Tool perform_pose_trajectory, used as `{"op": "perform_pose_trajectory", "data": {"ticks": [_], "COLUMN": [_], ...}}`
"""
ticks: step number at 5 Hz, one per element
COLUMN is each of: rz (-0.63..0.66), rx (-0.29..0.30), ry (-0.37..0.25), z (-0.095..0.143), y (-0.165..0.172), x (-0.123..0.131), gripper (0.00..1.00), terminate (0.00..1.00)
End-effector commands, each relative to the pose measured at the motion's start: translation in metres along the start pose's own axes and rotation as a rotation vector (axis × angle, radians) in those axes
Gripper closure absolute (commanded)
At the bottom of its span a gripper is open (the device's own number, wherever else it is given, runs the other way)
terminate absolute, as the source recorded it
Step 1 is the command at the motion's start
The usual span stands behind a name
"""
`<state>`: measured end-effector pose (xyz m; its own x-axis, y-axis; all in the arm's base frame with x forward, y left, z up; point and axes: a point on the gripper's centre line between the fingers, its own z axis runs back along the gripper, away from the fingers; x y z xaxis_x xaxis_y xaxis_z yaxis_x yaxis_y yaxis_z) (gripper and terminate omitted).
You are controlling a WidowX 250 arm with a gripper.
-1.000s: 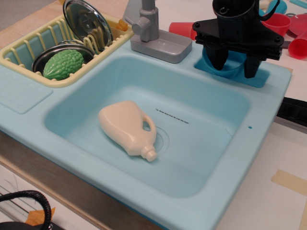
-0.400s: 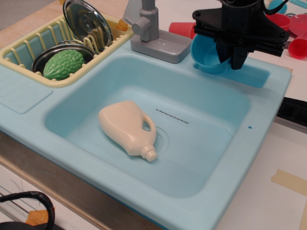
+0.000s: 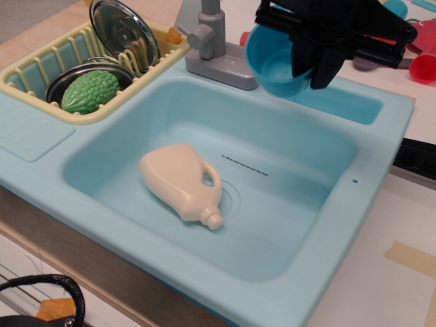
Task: Put cup from anywhere into sink
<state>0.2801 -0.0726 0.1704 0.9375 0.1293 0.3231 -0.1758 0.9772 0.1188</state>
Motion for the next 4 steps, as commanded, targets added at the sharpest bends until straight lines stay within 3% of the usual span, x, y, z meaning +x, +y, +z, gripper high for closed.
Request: {"op": "perform_pose_trajectory", "data": {"ticks": [1, 3, 4], "rz": [0.088, 0.149, 0.18], "rx": [-0.041, -0.059, -0.031], "ry": [0.09, 0.258, 0.343], "z": [-0.001, -0.023, -0.028], "y": [-0.001, -0.004, 0.002], "x": [-0.01, -0.025, -0.031], "gripper": [1.0, 1.0, 1.0], "terminate": [0.0, 0.0, 0.0]}}
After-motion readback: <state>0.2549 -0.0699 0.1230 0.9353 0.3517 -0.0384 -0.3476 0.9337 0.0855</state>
